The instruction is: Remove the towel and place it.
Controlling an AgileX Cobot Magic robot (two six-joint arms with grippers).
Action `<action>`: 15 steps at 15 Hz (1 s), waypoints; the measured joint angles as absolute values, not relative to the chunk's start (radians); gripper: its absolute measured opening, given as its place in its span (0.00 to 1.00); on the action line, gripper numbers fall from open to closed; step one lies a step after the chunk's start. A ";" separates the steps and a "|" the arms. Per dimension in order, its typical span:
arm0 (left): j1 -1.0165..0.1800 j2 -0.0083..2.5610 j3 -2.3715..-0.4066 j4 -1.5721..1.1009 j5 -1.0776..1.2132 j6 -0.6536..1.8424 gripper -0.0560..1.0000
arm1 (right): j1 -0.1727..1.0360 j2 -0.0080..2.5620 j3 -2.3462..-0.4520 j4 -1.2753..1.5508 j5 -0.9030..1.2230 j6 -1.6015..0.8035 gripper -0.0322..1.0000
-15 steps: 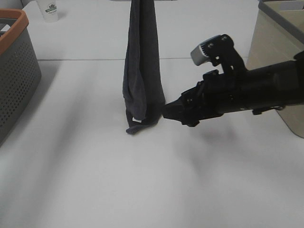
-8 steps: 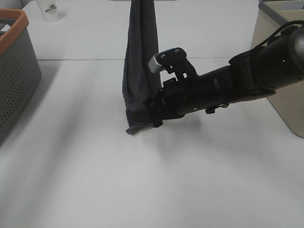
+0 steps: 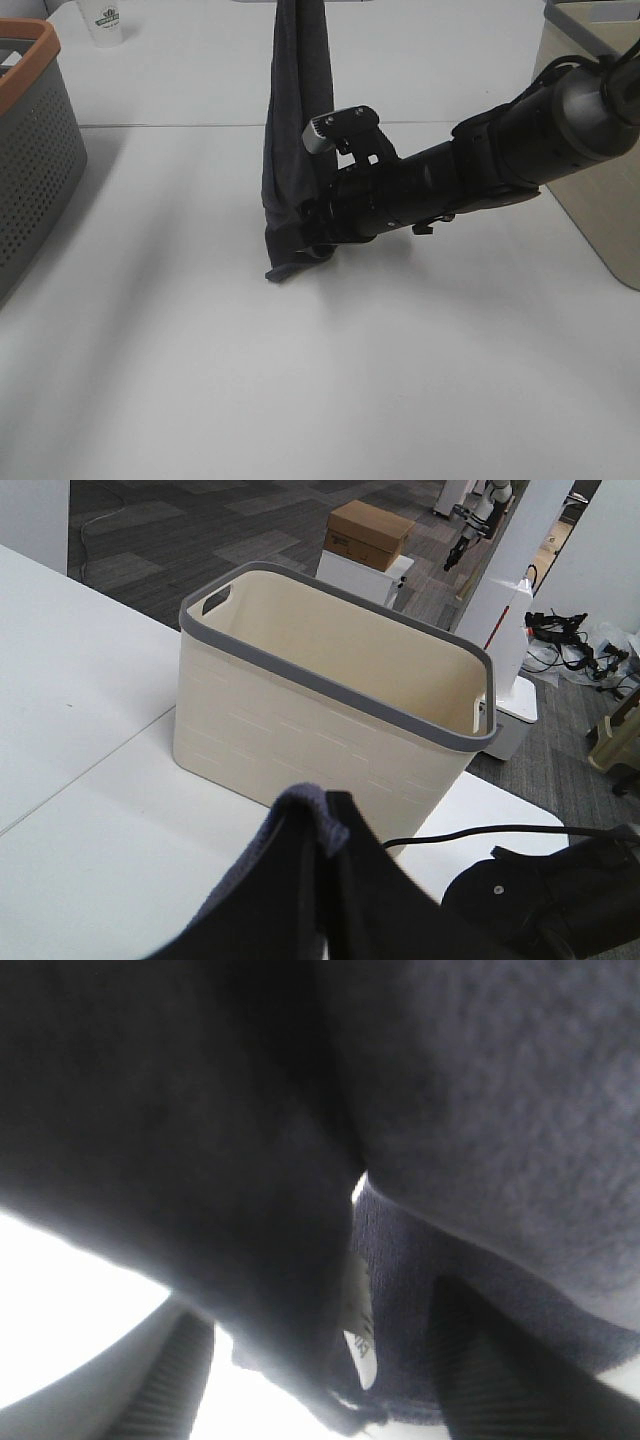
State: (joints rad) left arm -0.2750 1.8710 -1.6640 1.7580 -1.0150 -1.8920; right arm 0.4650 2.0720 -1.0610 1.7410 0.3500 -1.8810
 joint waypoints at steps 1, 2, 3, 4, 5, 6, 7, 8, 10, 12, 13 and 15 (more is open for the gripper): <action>-0.275 1.871 -1.664 1.758 -1.015 -1.892 0.05 | 0.465 2.083 -1.061 1.741 0.350 -1.881 0.52; -0.275 1.871 -1.664 1.758 -1.012 -1.892 0.05 | 0.465 2.088 -1.061 1.741 0.349 -1.877 0.39; -0.275 1.871 -1.664 1.758 -1.010 -1.892 0.05 | 0.465 2.084 -1.061 1.741 0.349 -1.870 0.21; -0.275 1.871 -1.664 1.758 -1.007 -1.893 0.05 | 0.465 2.071 -1.061 1.741 0.349 -1.858 0.08; -0.275 1.871 -1.664 1.758 -1.001 -1.895 0.05 | 0.465 2.049 -1.059 1.741 0.349 -1.838 0.05; -0.275 1.871 -1.664 1.758 -0.981 -1.904 0.05 | 0.465 2.021 -1.058 1.723 0.350 -1.806 0.05; -0.275 1.870 -1.667 1.758 -0.948 -1.928 0.05 | 0.465 1.984 -1.058 1.643 0.352 -1.749 0.05; -0.274 1.870 -1.688 1.758 -0.890 -1.992 0.05 | 0.465 1.929 -1.058 1.452 0.349 -1.627 0.05; -0.262 1.870 -1.728 1.758 -0.824 -2.054 0.05 | 0.452 1.848 -1.063 1.113 0.365 -1.360 0.05; -0.238 1.869 -1.765 1.757 -0.762 -2.097 0.05 | 0.391 1.786 -1.131 0.747 0.485 -1.103 0.05; -0.230 1.869 -1.774 1.757 -0.727 -2.124 0.05 | 0.358 1.770 -1.193 0.593 0.569 -0.996 0.05; -0.226 1.869 -1.776 1.757 -0.685 -2.169 0.05 | 0.315 1.765 -1.363 0.334 0.758 -0.857 0.05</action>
State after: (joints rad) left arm -0.2260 1.8690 -1.7760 1.7570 -0.6850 -2.1690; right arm 0.3150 1.7650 -1.3630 0.3340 0.7580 -0.8570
